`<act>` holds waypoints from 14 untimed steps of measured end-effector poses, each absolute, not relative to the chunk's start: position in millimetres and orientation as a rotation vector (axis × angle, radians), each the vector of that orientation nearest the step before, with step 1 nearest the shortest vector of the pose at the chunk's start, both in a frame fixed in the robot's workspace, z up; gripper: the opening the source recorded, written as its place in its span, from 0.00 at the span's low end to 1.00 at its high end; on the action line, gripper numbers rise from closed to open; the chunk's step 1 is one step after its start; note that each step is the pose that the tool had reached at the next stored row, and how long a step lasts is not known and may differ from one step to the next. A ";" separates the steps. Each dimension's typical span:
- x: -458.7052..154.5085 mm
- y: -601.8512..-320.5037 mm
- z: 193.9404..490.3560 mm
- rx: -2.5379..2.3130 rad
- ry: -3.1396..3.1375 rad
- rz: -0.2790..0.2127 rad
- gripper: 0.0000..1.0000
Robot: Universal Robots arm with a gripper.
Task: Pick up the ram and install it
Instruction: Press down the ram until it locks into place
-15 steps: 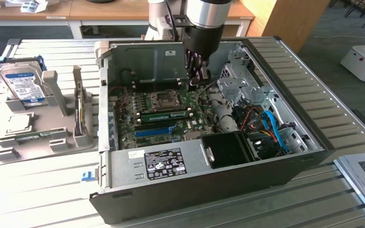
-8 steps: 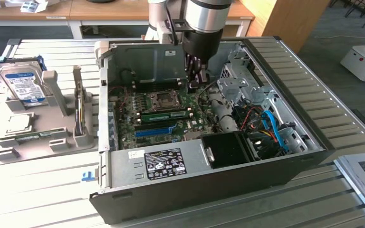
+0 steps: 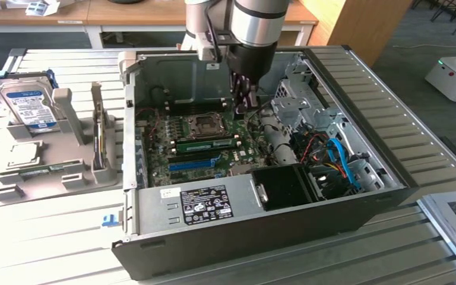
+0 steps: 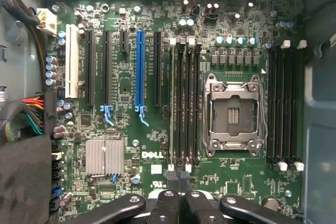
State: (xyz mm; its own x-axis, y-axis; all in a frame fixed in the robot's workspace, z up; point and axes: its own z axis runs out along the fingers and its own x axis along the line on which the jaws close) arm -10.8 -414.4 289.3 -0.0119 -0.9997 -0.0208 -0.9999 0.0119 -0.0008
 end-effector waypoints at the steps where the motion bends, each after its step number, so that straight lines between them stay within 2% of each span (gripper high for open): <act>1: -10.8 -414.4 288.0 -2.197 2.224 0.022 0.10; 14: -10.8 -414.4 272.0 -2.197 2.223 0.022 0.10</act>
State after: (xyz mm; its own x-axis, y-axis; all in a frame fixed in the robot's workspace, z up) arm -10.8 -414.4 272.0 -0.0119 -0.9997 -0.0209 -0.9999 0.0119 -0.0011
